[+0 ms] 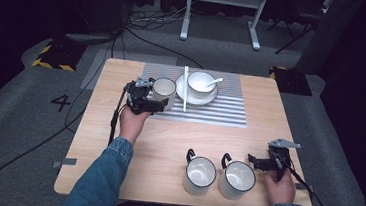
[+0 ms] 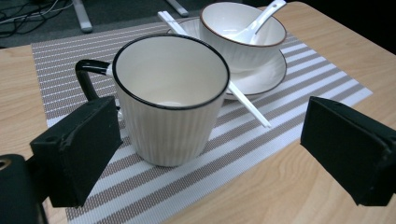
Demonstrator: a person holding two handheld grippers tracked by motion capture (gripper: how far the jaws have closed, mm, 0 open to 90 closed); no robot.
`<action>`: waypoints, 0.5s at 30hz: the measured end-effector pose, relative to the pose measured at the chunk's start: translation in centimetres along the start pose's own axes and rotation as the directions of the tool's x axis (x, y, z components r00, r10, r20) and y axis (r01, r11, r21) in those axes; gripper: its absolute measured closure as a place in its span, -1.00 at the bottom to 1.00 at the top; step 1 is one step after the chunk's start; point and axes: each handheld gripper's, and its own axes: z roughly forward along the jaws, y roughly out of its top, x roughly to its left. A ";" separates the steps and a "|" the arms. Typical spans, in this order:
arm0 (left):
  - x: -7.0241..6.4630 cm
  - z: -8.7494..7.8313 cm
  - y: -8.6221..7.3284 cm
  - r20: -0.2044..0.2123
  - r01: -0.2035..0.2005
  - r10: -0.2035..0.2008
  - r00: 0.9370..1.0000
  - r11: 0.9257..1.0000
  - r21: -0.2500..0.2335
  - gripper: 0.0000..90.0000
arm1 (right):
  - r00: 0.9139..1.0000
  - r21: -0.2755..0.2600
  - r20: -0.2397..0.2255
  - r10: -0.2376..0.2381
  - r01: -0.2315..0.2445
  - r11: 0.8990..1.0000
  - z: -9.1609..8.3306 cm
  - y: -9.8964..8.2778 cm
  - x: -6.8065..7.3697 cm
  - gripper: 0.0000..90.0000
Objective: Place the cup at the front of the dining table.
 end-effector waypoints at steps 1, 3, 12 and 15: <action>-0.2 -0.4 -0.1 -0.004 -0.011 0.011 1.000 1.000 -0.002 -0.88 | 1.000 0.000 0.000 0.000 0.000 1.000 0.0 0.0 0.0 -1.00; -0.5 -1.0 -0.3 0.008 -0.016 0.016 1.000 1.000 -0.004 -0.87 | 1.000 0.000 0.000 0.001 -0.001 1.000 0.0 0.0 0.0 -1.00; -1.2 -4.2 -1.6 0.043 -0.006 0.006 0.999 1.000 -0.003 -0.85 | 1.000 0.000 0.000 0.001 -0.001 1.000 0.0 0.0 0.0 -1.00; -1.3 -5.2 -2.1 0.047 -0.024 0.024 0.999 1.000 0.001 -0.85 | 1.000 0.000 0.000 0.001 -0.001 1.000 0.0 0.0 0.0 -1.00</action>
